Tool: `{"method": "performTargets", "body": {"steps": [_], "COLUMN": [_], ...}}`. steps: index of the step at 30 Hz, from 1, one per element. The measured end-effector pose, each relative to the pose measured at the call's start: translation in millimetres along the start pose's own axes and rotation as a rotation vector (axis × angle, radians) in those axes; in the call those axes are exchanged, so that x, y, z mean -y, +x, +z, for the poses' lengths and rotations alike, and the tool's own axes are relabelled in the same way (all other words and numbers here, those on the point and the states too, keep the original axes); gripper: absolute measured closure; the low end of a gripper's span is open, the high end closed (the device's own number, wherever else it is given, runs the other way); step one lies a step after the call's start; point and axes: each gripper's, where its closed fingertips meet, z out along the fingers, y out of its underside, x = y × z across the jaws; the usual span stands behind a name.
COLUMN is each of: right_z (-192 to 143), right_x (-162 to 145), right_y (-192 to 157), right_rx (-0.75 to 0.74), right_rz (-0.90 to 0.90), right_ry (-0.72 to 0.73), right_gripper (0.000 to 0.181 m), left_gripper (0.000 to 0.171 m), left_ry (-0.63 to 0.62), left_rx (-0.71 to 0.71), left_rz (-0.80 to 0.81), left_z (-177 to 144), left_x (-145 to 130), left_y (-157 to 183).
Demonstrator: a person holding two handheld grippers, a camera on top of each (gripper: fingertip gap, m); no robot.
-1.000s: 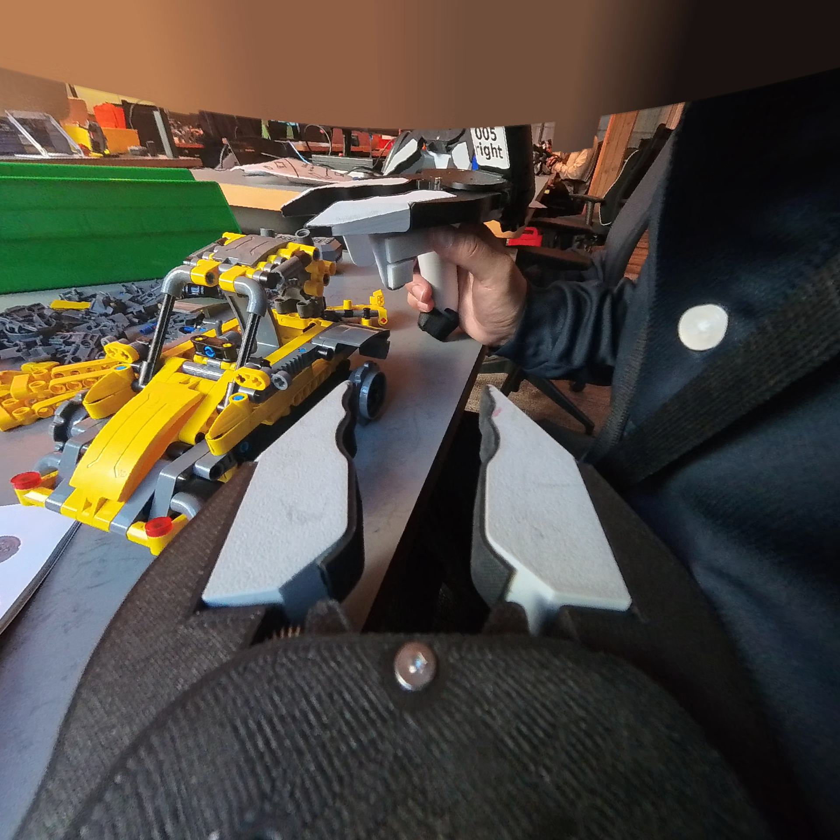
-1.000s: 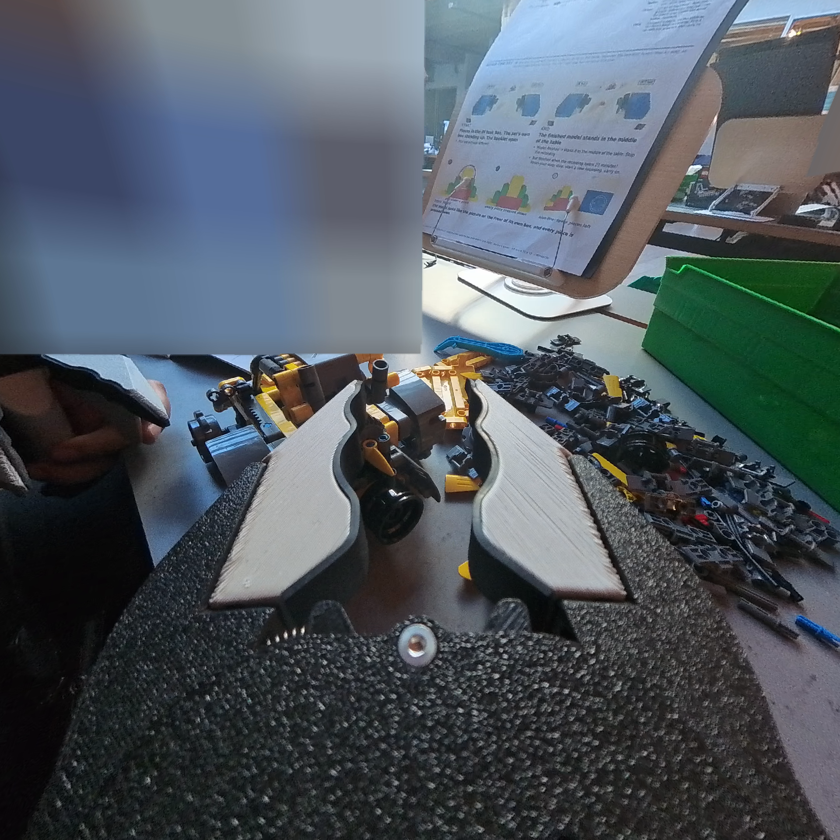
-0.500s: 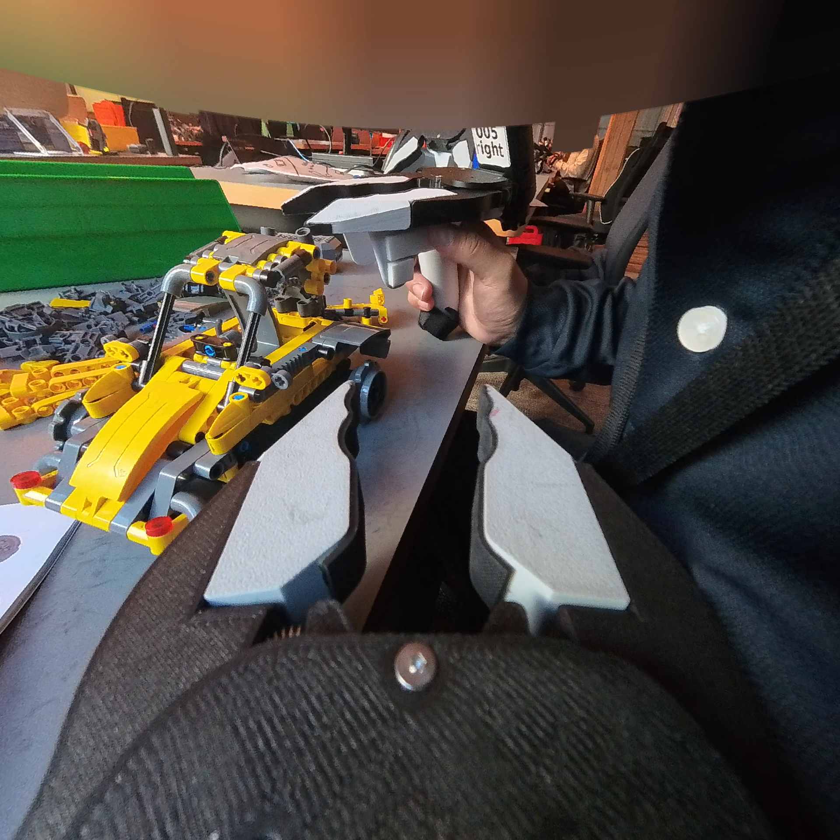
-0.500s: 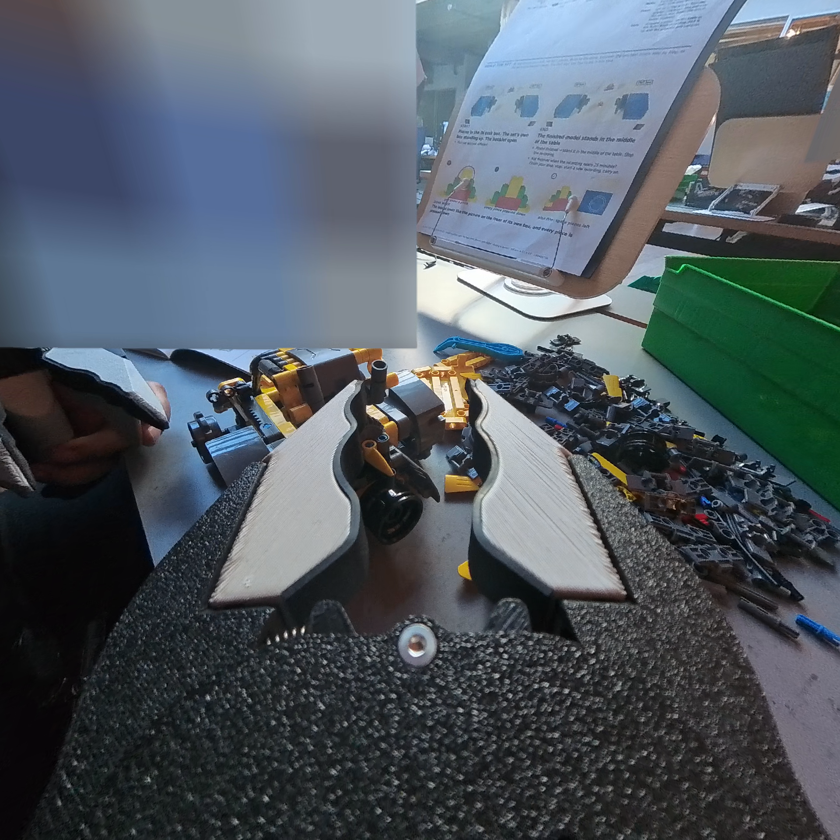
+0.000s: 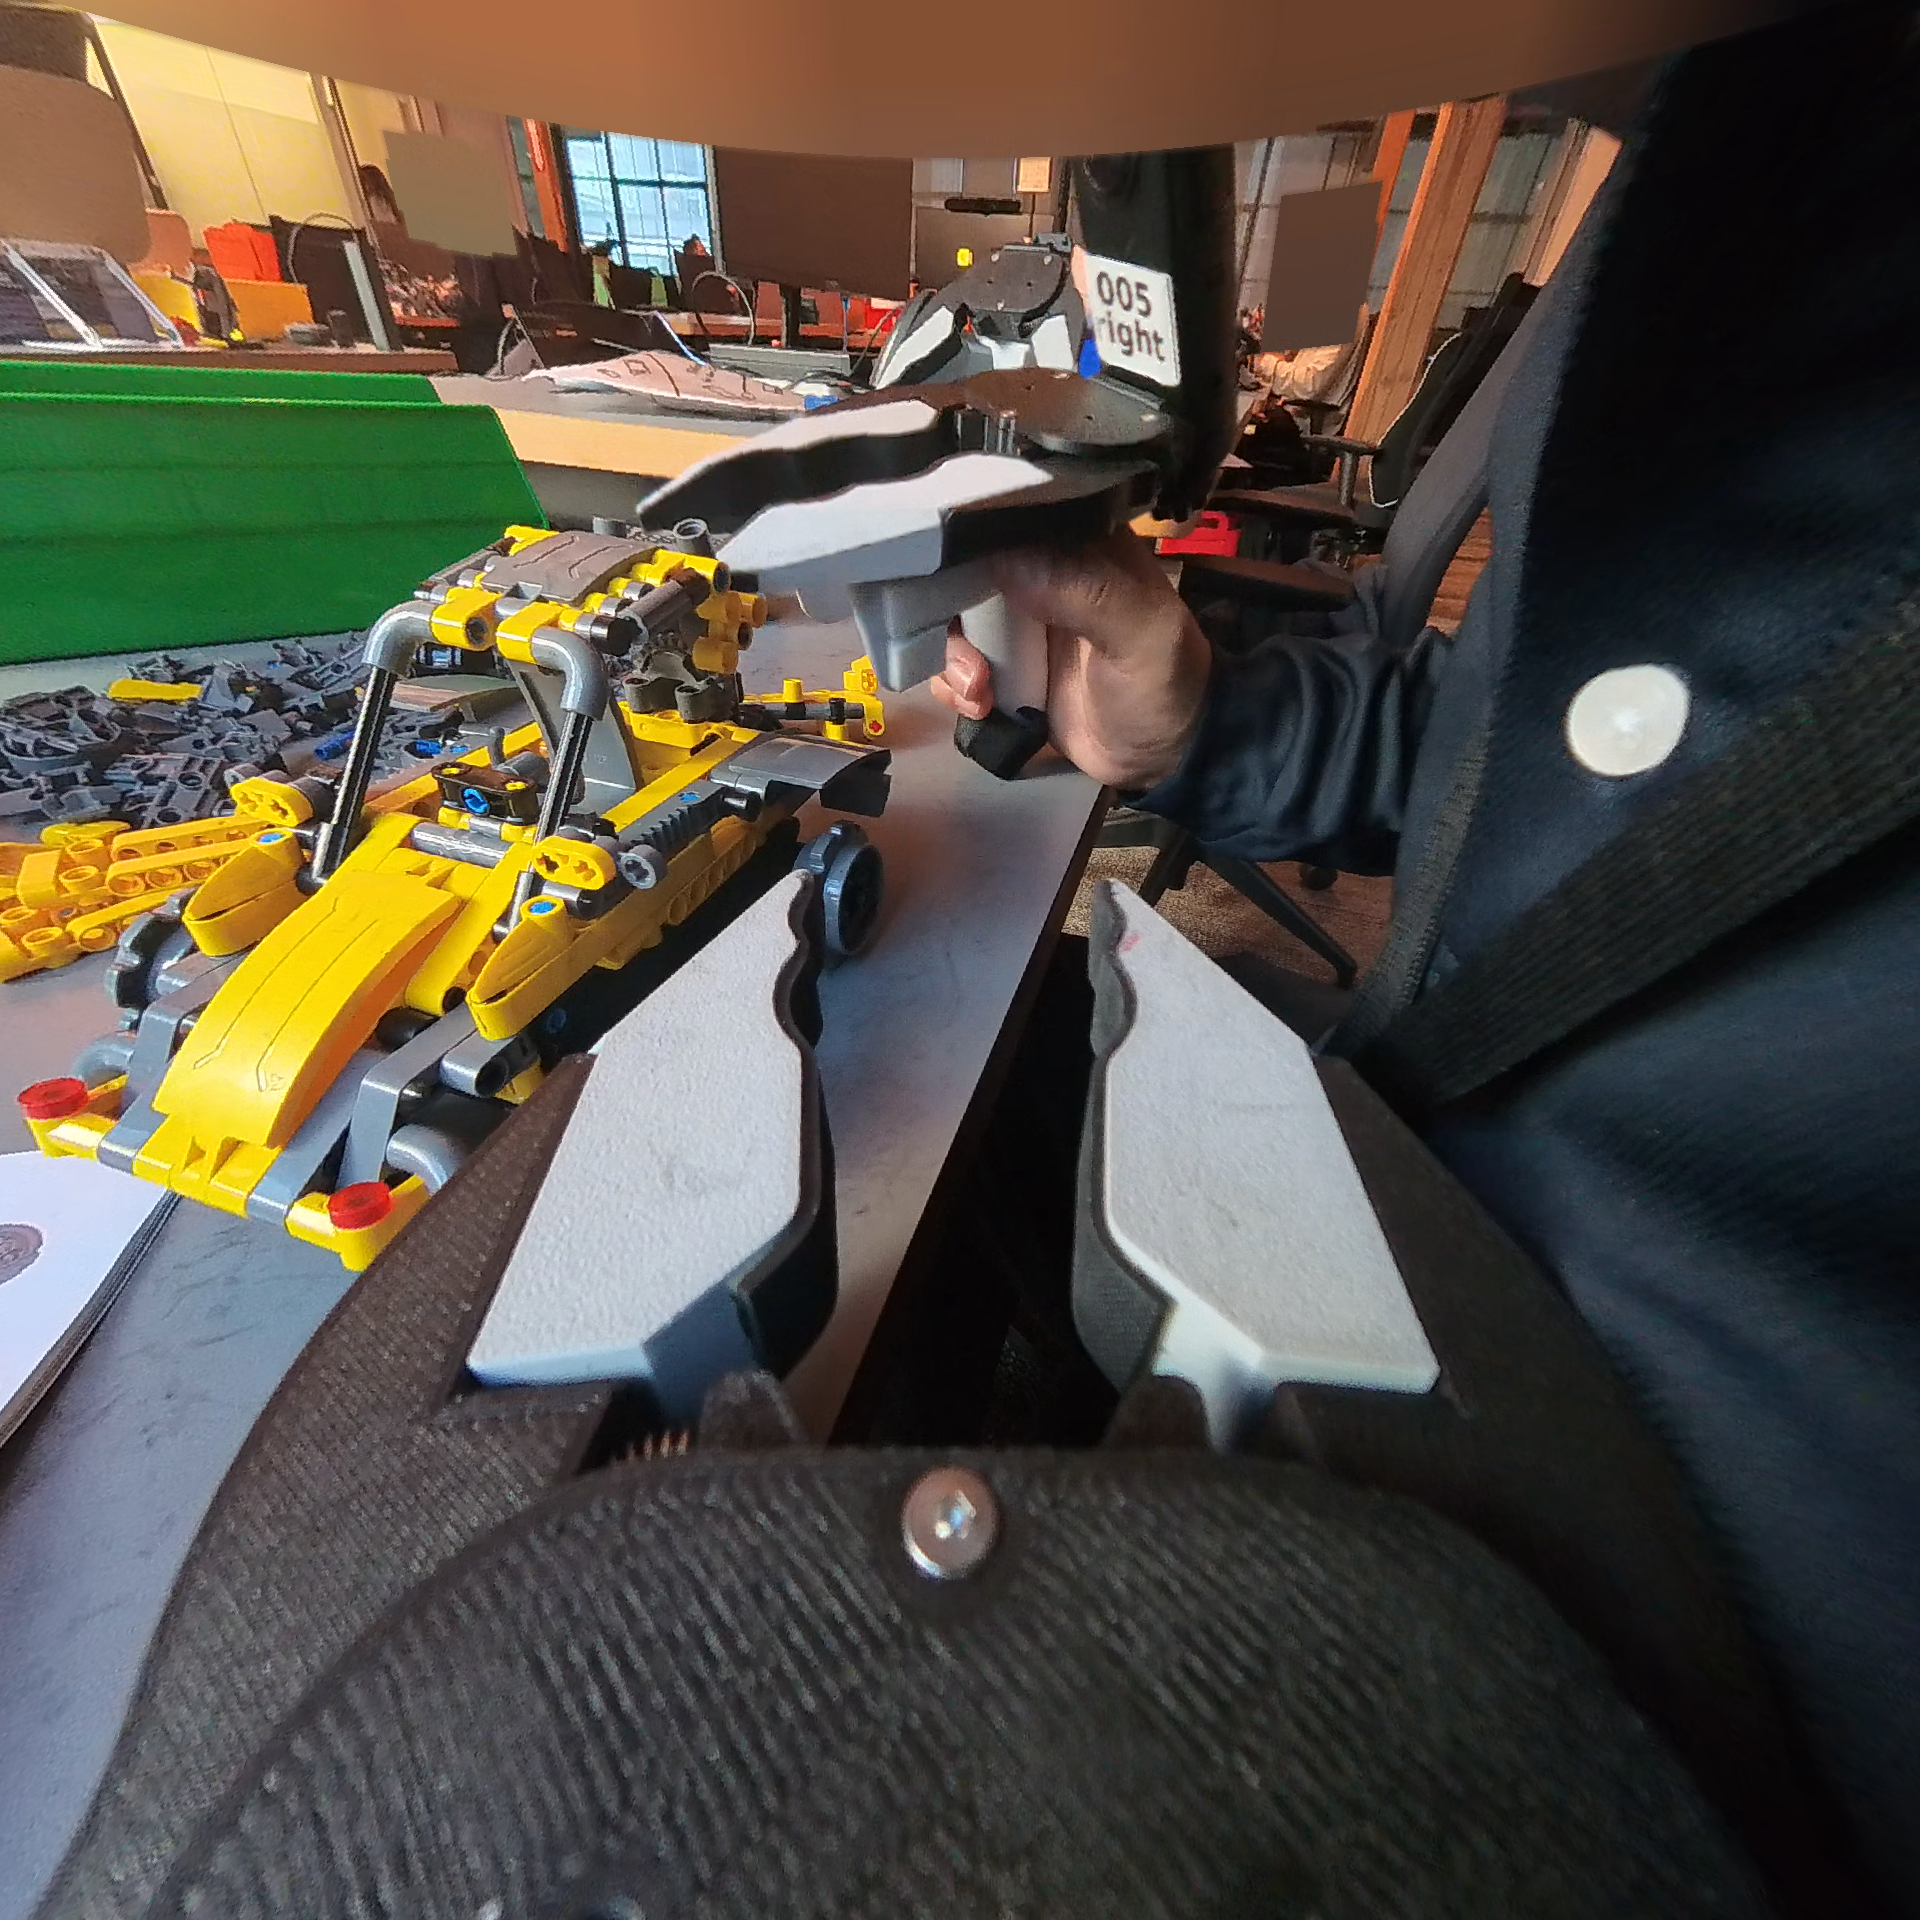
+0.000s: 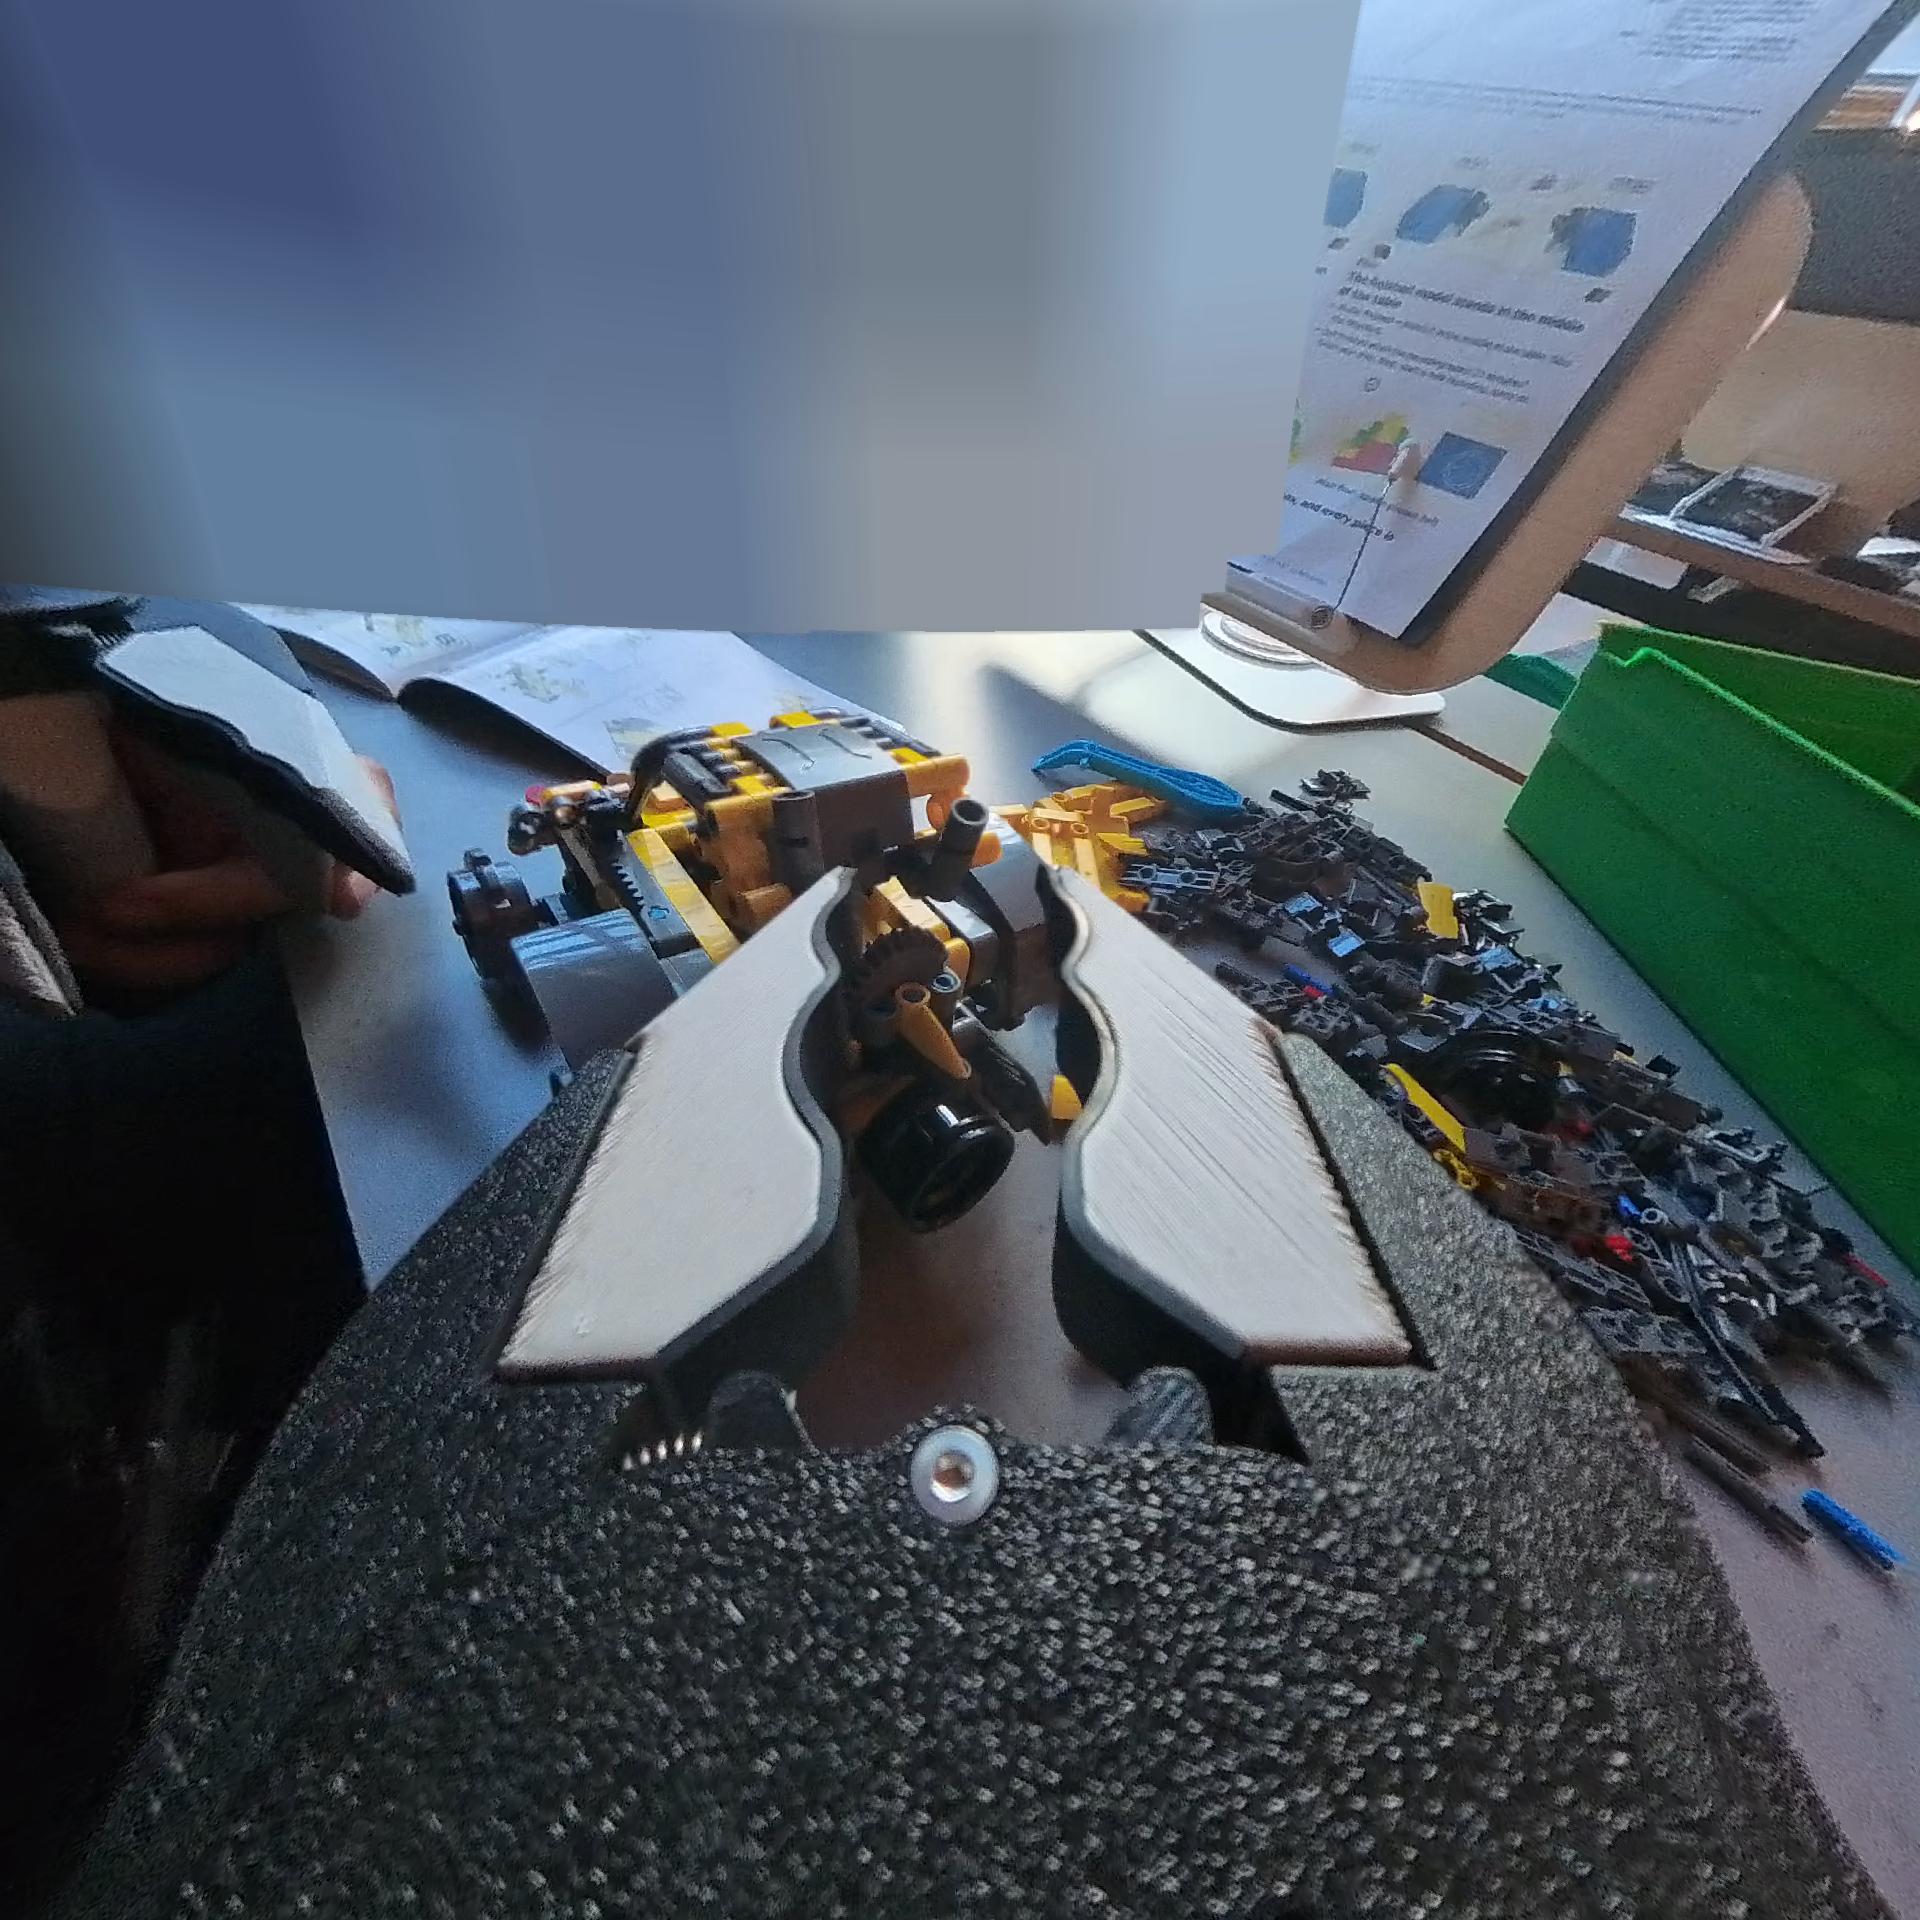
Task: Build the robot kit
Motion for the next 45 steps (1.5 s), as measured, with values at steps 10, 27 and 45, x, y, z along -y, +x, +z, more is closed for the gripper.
{"method": "performTargets", "body": {"steps": [10,27,45], "right_z": [-1.5,-4.7,-4.2], "right_x": [0.2,3.7,3.2], "right_y": [11.6,12.4,11.4], "right_rx": [-0.048,-0.042,-0.032], "right_rz": [0.044,0.06,0.067], "right_ry": [0.008,0.036,0.033], "right_gripper": [0.151,0.149,0.149], "left_gripper": [0.125,0.127,0.131], "left_ry": [-0.008,-0.028,-0.022], "left_rx": [0.003,0.016,0.014], "left_rz": [0.018,0.035,0.023], "left_z": [0.6,1.9,2.6], "left_x": [-1.8,-5.0,-3.8], "left_y": [0.7,0.4,-0.4]}}
